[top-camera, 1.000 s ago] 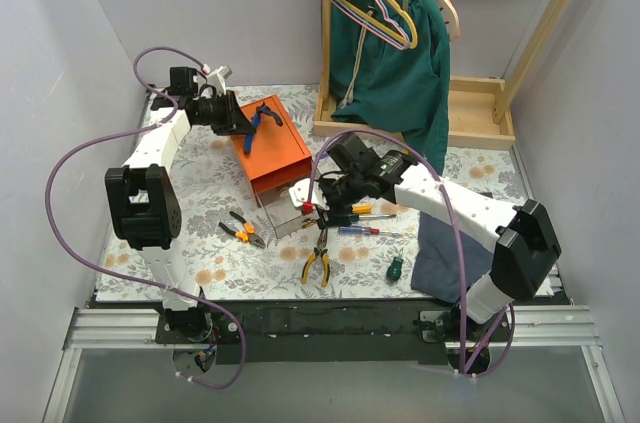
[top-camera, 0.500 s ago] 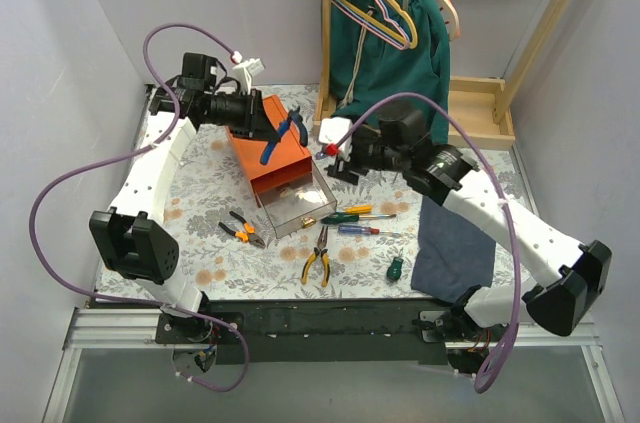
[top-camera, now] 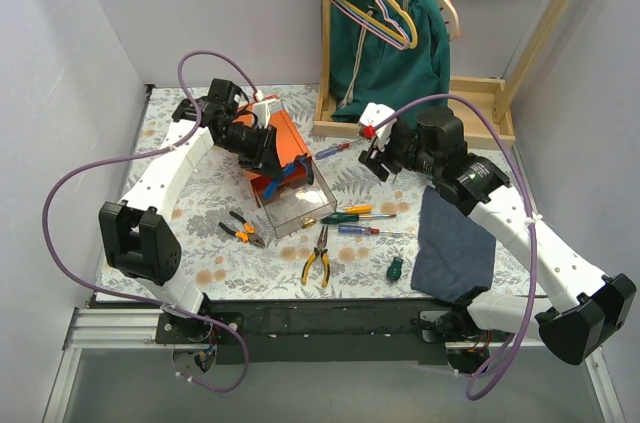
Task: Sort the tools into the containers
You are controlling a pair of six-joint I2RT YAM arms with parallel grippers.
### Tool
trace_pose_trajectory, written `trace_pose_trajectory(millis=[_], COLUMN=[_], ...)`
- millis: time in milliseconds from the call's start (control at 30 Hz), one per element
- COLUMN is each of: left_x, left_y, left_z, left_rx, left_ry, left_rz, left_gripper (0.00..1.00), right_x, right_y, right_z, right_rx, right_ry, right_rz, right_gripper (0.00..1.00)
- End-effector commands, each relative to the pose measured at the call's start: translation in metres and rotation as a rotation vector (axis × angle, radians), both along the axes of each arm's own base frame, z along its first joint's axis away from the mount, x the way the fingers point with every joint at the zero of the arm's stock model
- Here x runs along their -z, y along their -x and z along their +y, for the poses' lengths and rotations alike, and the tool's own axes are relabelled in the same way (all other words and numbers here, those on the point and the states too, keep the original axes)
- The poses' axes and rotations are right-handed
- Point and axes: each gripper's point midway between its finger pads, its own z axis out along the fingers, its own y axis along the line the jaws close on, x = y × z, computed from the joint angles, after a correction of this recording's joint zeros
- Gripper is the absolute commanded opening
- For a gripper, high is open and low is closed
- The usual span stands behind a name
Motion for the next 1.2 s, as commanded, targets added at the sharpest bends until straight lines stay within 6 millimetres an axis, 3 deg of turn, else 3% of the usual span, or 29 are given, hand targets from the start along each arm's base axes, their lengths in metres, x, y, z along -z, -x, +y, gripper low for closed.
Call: trace_pose_trajectory(millis=[0,200,367,500,700,867,967,1067,1167], left_x=[-0.001,0.011,0.026,0.026,0.031,0.039,0.037,0.029,0.013], left_y=[0.019,0.026,0.008,-0.013,-0.016,-0.021,-0.025,-0.030,-0.036], left_z=[-0.002,-0.005,-0.002,-0.006,-0.013,-0.006,0.000,0.002,-0.005], left_rx=[0.048,0.062,0.017,-0.001,0.019,-0.035,-0.064,-0.085,-0.077], left_ry=[-0.034,-0.082,-0.148,-0.166,-0.170,-0.242,-0.270,-0.278,-0.234], left_rz=[-0.013,0.004,0.009,-0.024,-0.019,-0.026,-0.050,-0.087,-0.129], left_gripper=[0.00,0.00,0.00,0.00,0.00,0.00,0.19,0.23,0.47], right_x=[-0.009,-0.005,0.000,0.001,0.003,0.005,0.006,0.007,0.007], right_y=[0.000,-0.001,-0.001,-0.002,-0.002,-0.001,-0.002,-0.002,-0.004], right_z=[-0.006,-0.007,-0.007,-0.007,-0.010,-0.010,-0.009,-0.009,-0.007], right_rx=[0.029,0.028,0.025,0.025,0.031,0.029,0.028,0.026,0.024], right_ry=[-0.043,-0.043,-0.036,-0.031,-0.026,-0.027,-0.028,-0.027,-0.024], right_rz=[-0.018,-0.014,-0.002,-0.001,-0.003,0.003,0.006,0.009,0.015], right_gripper=[0.73,0.73,0.73,0.73,0.73,0.73,0.73,0.73,0.73])
